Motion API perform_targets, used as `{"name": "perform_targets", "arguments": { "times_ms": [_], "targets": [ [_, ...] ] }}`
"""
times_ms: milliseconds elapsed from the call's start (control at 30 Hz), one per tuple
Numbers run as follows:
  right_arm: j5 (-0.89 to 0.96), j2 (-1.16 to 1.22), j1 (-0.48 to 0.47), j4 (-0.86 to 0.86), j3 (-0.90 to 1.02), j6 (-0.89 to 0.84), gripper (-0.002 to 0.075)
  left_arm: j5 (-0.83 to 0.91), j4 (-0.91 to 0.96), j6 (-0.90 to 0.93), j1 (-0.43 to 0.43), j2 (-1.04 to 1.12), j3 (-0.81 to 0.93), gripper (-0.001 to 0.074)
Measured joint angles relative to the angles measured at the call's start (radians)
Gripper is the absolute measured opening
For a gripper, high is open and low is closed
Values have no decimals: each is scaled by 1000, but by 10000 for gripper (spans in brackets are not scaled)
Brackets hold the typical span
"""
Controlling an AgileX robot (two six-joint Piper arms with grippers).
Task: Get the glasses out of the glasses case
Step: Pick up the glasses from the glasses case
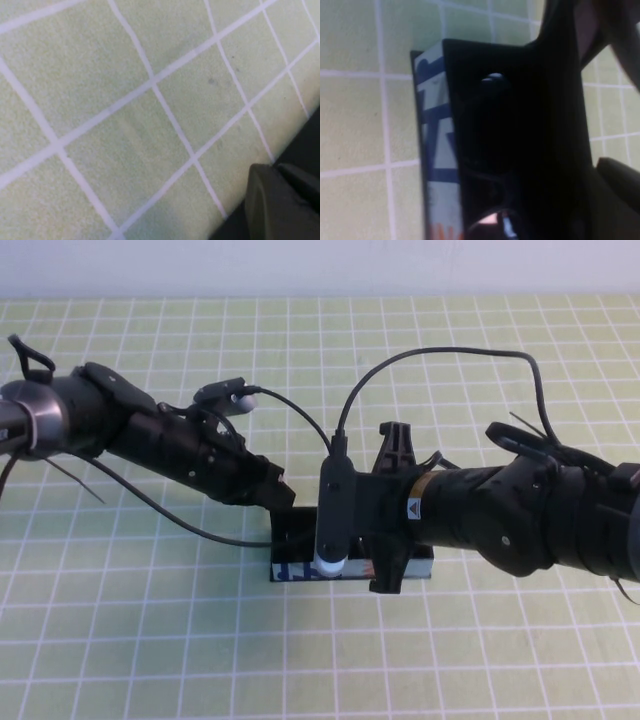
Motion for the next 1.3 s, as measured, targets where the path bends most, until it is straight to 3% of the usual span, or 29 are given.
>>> {"name": "perform_targets", "arguments": {
  "times_ms": [233,333,467,633,867,1200,1300],
  "targets": [
    [-19,-7,0,19,0,6,-7,15,14,-5,69,-186,25,-4],
    [-45,-7,0,47,0,6,-7,13,-9,85,78,-298,101,-4],
    [-70,-7,0,77,0,6,-7,48,-168,334,78,-374,244,-4],
    [-76,-7,0,112,0,6,-7,89,-298,614,78,-350,391,-4],
    [-78,-7,0,120,0,6,-8,96,-397,777,78,-232,409,-4],
    [-83,-7,0,150,0,6,-6,68,-519,847,78,-104,409,-4],
    [-86,-14,0,205,0,6,34,72,-524,849,78,-95,409,-4]
  ]
}}
